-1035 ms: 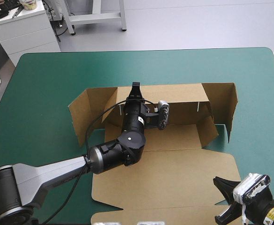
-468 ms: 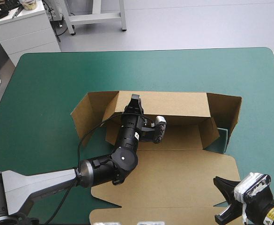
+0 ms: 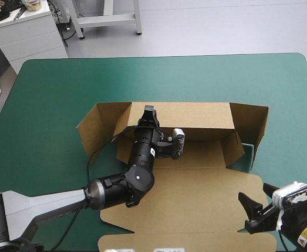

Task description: Fold the box

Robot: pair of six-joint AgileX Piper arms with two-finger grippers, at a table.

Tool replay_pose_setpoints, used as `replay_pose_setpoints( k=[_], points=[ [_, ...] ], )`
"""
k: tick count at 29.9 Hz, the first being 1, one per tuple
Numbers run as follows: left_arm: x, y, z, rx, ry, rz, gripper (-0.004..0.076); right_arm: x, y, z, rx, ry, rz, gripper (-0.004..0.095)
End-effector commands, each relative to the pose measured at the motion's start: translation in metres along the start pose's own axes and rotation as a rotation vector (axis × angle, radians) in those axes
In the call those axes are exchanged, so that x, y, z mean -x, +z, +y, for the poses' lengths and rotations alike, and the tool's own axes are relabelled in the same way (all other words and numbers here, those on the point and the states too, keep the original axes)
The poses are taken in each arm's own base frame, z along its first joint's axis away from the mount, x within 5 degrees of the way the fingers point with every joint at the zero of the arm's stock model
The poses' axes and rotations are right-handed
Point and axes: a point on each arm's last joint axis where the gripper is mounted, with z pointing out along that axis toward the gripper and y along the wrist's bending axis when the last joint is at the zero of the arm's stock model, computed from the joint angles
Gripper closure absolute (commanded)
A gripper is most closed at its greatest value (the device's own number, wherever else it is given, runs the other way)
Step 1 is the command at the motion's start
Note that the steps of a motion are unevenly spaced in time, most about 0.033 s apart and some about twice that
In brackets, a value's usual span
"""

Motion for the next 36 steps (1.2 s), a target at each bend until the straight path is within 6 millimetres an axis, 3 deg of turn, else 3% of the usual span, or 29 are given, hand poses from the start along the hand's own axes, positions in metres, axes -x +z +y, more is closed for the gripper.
replay_pose_setpoints(
  k=[1, 7, 14, 19, 26, 31, 36],
  points=[
    [-0.006, -0.009, 0.02, 0.074, -0.027, 0.02, 0.0734, 0.041, -0.012, 0.001, -0.037, 0.034, -0.157, 0.0163],
    [-0.005, -0.009, 0.019, 0.068, -0.027, 0.007, 0.0734, 0.103, -0.026, -0.008, -0.237, 0.109, -0.226, 0.0163],
    [-0.005, -0.009, 0.019, 0.069, -0.027, 0.009, 0.0734, 0.154, -0.012, -0.011, -0.374, 0.084, -0.182, 0.0163],
    [-0.005, -0.009, 0.019, 0.069, -0.027, 0.009, 0.0734, 0.178, 0.016, -0.01, -0.427, 0.051, -0.128, 0.0163],
    [-0.005, -0.009, 0.019, 0.069, -0.027, 0.009, 0.0734, 0.204, 0.073, -0.016, -0.493, -0.019, 0.008, 0.0164],
    [-0.005, -0.009, 0.019, 0.069, -0.027, 0.009, 0.0734, 0.221, 0.113, -0.049, -0.48, 0.017, 0.147, 0.0163],
    [-0.005, -0.009, 0.019, 0.069, -0.027, 0.009, 0.0734, 0.235, 0.135, -0.083, -0.406, 0.102, 0.22, 0.0163]
  ],
)
